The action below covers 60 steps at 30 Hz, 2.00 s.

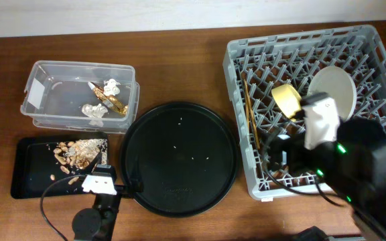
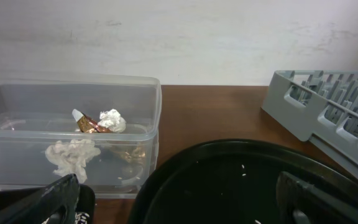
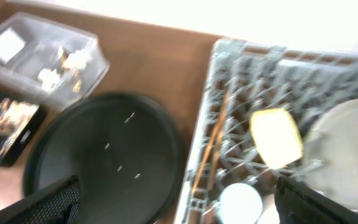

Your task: Sort waste into correct bins and load items into the dishwasher rack

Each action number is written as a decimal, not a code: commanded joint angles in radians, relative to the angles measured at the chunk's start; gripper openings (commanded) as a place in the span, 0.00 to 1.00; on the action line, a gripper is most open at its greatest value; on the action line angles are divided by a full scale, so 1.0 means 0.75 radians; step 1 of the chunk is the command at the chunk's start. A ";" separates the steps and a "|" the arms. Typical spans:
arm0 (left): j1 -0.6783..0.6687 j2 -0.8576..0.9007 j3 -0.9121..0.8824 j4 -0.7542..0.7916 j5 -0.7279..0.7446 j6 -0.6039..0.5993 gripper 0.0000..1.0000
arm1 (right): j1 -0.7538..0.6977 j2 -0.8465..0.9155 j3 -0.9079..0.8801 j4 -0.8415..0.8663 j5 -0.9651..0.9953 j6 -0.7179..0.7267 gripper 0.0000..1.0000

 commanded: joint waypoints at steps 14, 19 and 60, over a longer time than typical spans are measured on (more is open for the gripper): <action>0.008 -0.005 -0.007 -0.001 0.014 0.021 0.99 | -0.389 -0.760 -0.962 0.951 -0.077 -0.014 0.99; 0.008 -0.005 -0.007 -0.001 0.014 0.021 0.99 | -0.389 -0.989 -1.348 1.260 -0.077 -0.013 0.99; 0.008 -0.005 -0.007 -0.001 0.014 0.021 0.99 | -0.385 -1.128 -1.821 1.352 -0.141 -0.014 0.99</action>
